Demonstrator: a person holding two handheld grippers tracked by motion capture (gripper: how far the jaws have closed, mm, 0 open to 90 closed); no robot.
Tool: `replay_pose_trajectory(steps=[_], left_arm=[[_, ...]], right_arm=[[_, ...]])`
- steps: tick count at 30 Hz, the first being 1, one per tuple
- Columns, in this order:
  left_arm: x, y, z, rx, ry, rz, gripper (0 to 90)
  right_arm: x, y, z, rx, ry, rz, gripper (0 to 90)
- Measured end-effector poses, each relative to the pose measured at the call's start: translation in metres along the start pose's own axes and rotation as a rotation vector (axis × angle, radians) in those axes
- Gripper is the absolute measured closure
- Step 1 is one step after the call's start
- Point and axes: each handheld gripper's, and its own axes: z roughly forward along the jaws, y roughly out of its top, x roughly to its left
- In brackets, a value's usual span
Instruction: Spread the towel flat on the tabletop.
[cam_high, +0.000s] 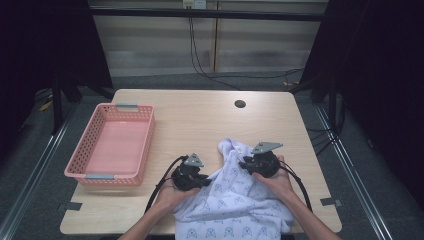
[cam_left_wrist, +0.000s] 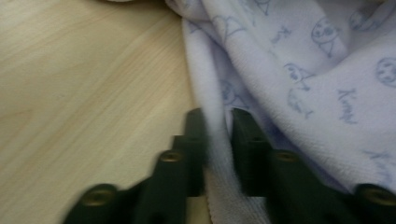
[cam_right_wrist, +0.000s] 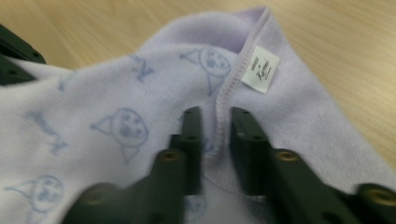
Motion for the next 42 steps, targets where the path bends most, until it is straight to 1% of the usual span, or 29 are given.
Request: replay_pose_trajectory(steps=[1, 2, 5, 7, 8, 10, 13, 14, 16, 17, 18, 19, 20, 21, 22, 24, 26, 28, 30, 31, 32, 33, 34, 35, 36, 38, 39, 40, 42], left_arm=[[0.002, 0.0, -0.004, -0.023, -0.022, -0.022, 86.1], [0.004, 0.0, -0.009, -0.043, -0.012, -0.026, 86.6], [0.007, -0.001, -0.029, -0.1, 0.007, -0.037, 87.0], [0.007, -0.002, -0.047, -0.145, 0.028, -0.045, 87.0], [0.006, -0.003, -0.055, -0.163, 0.039, -0.046, 87.0], [0.005, -0.007, -0.072, -0.202, 0.056, -0.054, 87.0], [0.002, -0.015, -0.091, -0.223, 0.072, -0.056, 87.0], [0.0, -0.02, -0.096, -0.214, 0.076, -0.05, 86.9], [-0.004, -0.032, -0.099, -0.192, 0.071, -0.075, 86.8], [-0.008, -0.038, -0.099, -0.173, 0.057, -0.071, 86.7], [-0.012, -0.045, -0.097, -0.134, 0.035, -0.068, 86.4], [-0.015, -0.049, -0.095, -0.11, 0.009, -0.066, 86.0], [-0.018, -0.052, -0.094, -0.087, -0.031, -0.056, 85.5], [-0.023, -0.053, -0.092, -0.069, -0.057, -0.042, 83.1], [-0.025, -0.051, -0.092, -0.076, -0.068, -0.033, 79.4], [-0.025, -0.042, -0.09, -0.12, -0.106, -0.042, 72.8], [-0.02, -0.029, -0.085, -0.145, -0.079, -0.021, 71.0], [-0.008, -0.017, -0.076, -0.18, -0.057, -0.042, 68.8], [0.006, -0.007, -0.065, -0.184, -0.026, -0.059, 69.1], [0.014, -0.006, -0.059, -0.188, -0.035, -0.107, 69.2], [0.021, -0.005, -0.052, -0.175, -0.054, -0.161, 69.1], [0.024, -0.003, -0.046, -0.151, -0.036, -0.167, 68.9], [0.027, -0.003, -0.042, -0.141, -0.012, -0.152, 67.1], [0.031, -0.003, -0.038, -0.14, -0.007, -0.153, 66.4], [0.034, -0.003, -0.035, -0.127, 0.012, -0.151, 65.7], [0.039, -0.001, -0.031, -0.126, 0.063, -0.113, 62.3], [0.044, -0.001, -0.03, -0.129, 0.097, -0.107, 62.3], [0.048, -0.001, -0.03, -0.127, 0.093, -0.127, 61.0], [0.053, -0.003, -0.029, -0.13, 0.12, -0.138, 59.5]], right_arm=[[-0.002, 0.002, -0.004, -0.022, 0.019, 0.016, 83.6], [-0.004, 0.005, -0.01, -0.041, 0.023, 0.024, 87.4], [-0.016, 0.008, -0.036, -0.118, 0.011, 0.055, 89.5], [-0.025, 0.008, -0.053, -0.153, -0.014, 0.072, 89.7], [-0.031, 0.007, -0.064, -0.181, -0.022, 0.098, 89.8], [-0.042, 0.004, -0.082, -0.219, -0.055, 0.125, 89.9], [-0.053, -0.004, -0.103, -0.248, -0.088, 0.153, 89.9], [-0.057, -0.008, -0.108, -0.25, -0.092, 0.16, 89.9], [-0.061, -0.019, -0.116, -0.252, -0.092, 0.183, 89.9], [-0.061, -0.025, -0.118, -0.239, -0.094, 0.187, 89.9], [-0.061, -0.031, -0.118, -0.228, -0.096, 0.188, 89.9], [-0.059, -0.038, -0.118, -0.22, -0.086, 0.194, 89.8], [-0.058, -0.041, -0.117, -0.203, -0.078, 0.19, 89.9], [-0.055, -0.044, -0.117, -0.186, -0.076, 0.188, 89.9], [-0.052, -0.046, -0.117, -0.174, -0.071, 0.186, 89.9], [-0.047, -0.049, -0.116, -0.153, -0.063, 0.169, 89.8], [-0.044, -0.052, -0.114, -0.14, -0.057, 0.166, 89.8], [-0.044, -0.054, -0.111, -0.135, -0.054, 0.169, 89.8], [-0.046, -0.054, -0.11, -0.134, -0.055, 0.165, 89.8], [-0.047, -0.053, -0.11, -0.139, -0.05, 0.17, 89.8], [-0.048, -0.053, -0.109, -0.143, -0.049, 0.173, 89.8], [-0.049, -0.053, -0.109, -0.146, -0.043, 0.175, 89.8], [-0.05, -0.053, -0.109, -0.152, -0.034, 0.177, 89.8], [-0.051, -0.054, -0.108, -0.156, -0.025, 0.18, 89.8], [-0.051, -0.055, -0.108, -0.154, -0.023, 0.183, 89.8], [-0.051, -0.057, -0.105, -0.142, -0.021, 0.179, 89.8], [-0.05, -0.057, -0.105, -0.143, -0.018, 0.176, 89.8], [-0.05, -0.057, -0.105, -0.142, -0.017, 0.175, 89.8], [-0.049, -0.056, -0.106, -0.145, -0.019, 0.174, 89.8]])
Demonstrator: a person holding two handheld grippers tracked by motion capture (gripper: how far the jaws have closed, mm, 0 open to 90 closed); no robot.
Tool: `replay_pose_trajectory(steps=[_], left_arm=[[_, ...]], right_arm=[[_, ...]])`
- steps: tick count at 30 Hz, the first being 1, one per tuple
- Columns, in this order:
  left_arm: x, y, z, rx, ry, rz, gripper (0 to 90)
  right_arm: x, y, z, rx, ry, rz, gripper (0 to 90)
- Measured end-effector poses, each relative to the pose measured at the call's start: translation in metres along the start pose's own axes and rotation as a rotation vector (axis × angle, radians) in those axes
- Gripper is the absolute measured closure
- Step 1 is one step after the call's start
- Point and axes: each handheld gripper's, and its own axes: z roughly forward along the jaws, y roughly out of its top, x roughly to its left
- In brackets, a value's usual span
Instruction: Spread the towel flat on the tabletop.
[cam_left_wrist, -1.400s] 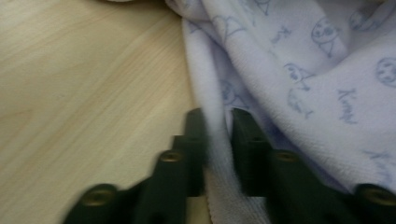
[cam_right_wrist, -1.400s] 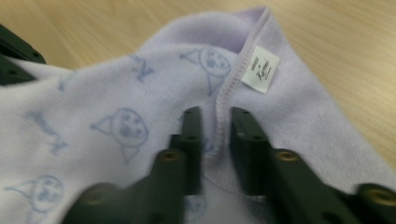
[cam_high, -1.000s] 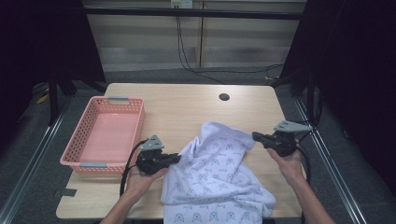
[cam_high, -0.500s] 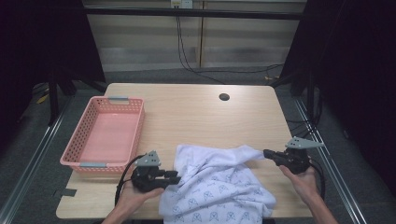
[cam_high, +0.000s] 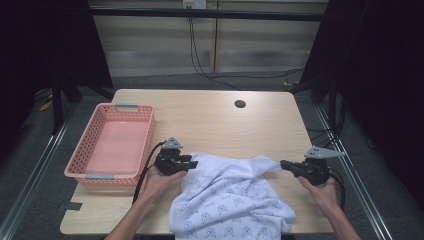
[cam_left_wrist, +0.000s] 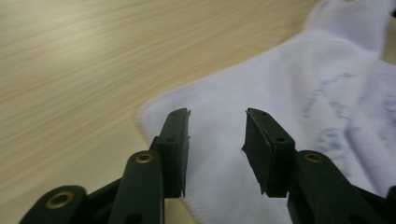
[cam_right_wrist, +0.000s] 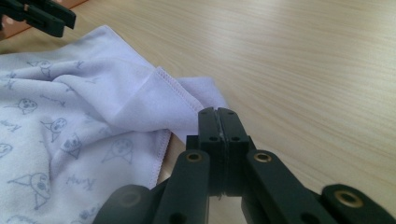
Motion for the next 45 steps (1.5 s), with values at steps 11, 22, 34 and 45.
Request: replay_pose_trajectory(steps=[11, 22, 34, 45], left_arm=[[0.016, -0.008, 0.015, 0.027, 0.03, -0.023, 52.7], [-0.005, -0.013, 0.015, 0.072, -0.023, 0.051, 87.1], [-0.032, -0.039, -0.015, 0.122, -0.086, 0.094, 87.2], [-0.063, -0.052, -0.044, 0.101, -0.189, 0.122, 87.3]], right_arm=[[0.004, -0.003, 0.016, 0.04, 0.037, -0.022, 89.7], [0.034, -0.013, 0.04, 0.14, 0.142, -0.077, 89.7], [0.056, -0.035, 0.019, 0.255, 0.106, -0.095, 89.6], [0.088, -0.052, -0.023, 0.312, 0.194, -0.031, 90.0]])
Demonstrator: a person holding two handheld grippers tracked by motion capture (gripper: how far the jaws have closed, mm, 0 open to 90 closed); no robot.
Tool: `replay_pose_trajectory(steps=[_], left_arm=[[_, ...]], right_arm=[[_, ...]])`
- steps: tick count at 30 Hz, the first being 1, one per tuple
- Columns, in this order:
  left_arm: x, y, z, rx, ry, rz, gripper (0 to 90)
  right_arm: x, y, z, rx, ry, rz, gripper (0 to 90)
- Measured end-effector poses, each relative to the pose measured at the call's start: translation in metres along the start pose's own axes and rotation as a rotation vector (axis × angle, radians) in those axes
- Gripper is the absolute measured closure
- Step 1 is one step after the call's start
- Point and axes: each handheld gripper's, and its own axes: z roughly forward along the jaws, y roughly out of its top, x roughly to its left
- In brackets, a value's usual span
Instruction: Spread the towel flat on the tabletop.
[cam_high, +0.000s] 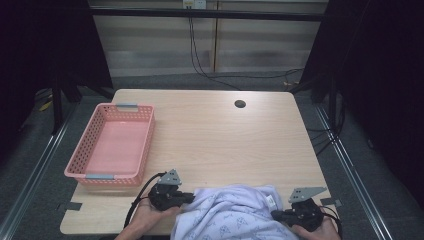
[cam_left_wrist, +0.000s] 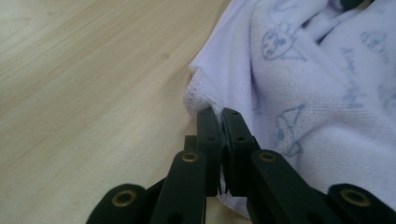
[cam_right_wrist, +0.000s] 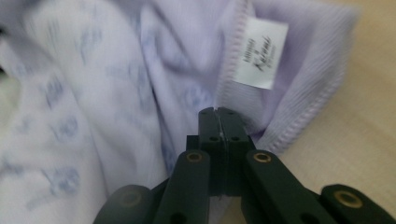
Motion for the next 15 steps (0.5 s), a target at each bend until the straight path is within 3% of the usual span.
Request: replay_pose_trajectory(steps=[2, 4, 7, 10, 11, 12, 15], left_arm=[[0.007, 0.005, -0.008, -0.057, 0.023, -0.023, 87.3], [0.016, 0.013, -0.018, -0.123, 0.06, -0.044, 87.4], [0.029, 0.028, -0.033, -0.199, 0.125, -0.046, 87.5], [0.034, 0.043, -0.053, -0.267, 0.211, -0.02, 87.4], [0.038, 0.048, -0.062, -0.3, 0.201, -0.029, 87.4], [0.041, 0.054, -0.074, -0.344, 0.218, -0.032, 87.4], [0.045, 0.065, -0.088, -0.385, 0.243, -0.026, 87.5]], right_arm=[[-0.005, 0.007, -0.009, -0.1, 0.01, 0.034, 90.0], [-0.014, 0.017, -0.02, -0.191, -0.014, 0.031, 90.0], [-0.029, 0.036, -0.038, -0.327, -0.047, 0.022, 90.0], [-0.038, 0.06, -0.06, -0.47, -0.09, 0.011, 90.0], [-0.038, 0.065, -0.065, -0.493, -0.099, 0.001, 90.0], [-0.039, 0.072, -0.071, -0.52, -0.112, 0.0, 90.0], [-0.045, 0.091, -0.084, -0.576, -0.14, -0.015, 90.0]])
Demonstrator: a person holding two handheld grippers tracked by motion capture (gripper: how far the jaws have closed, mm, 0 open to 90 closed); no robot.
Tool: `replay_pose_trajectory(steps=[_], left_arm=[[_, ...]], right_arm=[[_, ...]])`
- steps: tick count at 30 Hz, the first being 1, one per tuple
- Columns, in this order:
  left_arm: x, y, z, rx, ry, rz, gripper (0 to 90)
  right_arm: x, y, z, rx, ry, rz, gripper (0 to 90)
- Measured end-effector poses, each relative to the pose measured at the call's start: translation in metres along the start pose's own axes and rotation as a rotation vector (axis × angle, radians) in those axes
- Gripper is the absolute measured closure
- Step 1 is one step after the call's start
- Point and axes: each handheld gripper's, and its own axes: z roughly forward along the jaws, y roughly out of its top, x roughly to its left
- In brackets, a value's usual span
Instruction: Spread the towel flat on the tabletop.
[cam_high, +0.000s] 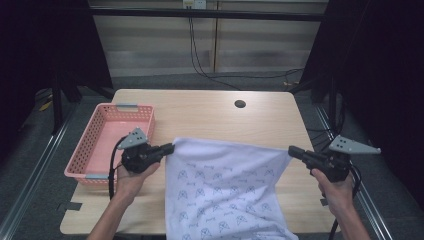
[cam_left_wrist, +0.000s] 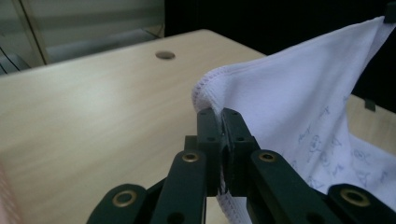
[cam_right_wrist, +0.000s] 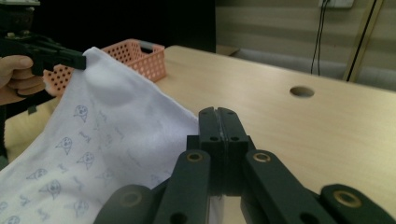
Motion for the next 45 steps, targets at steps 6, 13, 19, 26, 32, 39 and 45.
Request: replay_pose_trajectory(steps=[6, 13, 19, 26, 32, 39, 45], left_arm=[[0.002, 0.04, 0.002, -0.069, 0.002, 0.045, 87.5], [0.014, 0.082, 0.022, -0.084, 0.03, 0.071, 87.5], [0.036, 0.105, 0.047, -0.045, 0.092, 0.074, 87.5], [0.079, 0.092, 0.099, 0.031, 0.169, -0.002, 81.2], [0.088, 0.063, 0.126, 0.088, 0.152, -0.072, 58.0], [0.048, 0.042, 0.118, 0.105, 0.046, -0.016, 58.7], [0.013, 0.011, 0.096, 0.155, -0.057, -0.008, 64.1]], right_arm=[[-0.014, 0.034, -0.003, -0.104, -0.042, -0.016, 90.0], [-0.033, 0.079, -0.002, -0.162, -0.131, -0.044, 90.0], [-0.058, 0.106, 0.02, -0.14, -0.14, -0.042, 90.0], [-0.106, 0.1, 0.087, 0.025, -0.214, 0.017, 89.9], [-0.131, 0.067, 0.125, 0.118, -0.291, 0.085, 65.9], [-0.11, 0.033, 0.106, 0.159, -0.187, 0.042, 57.4], [-0.056, -0.015, 0.075, 0.233, -0.023, 0.004, 54.4]])
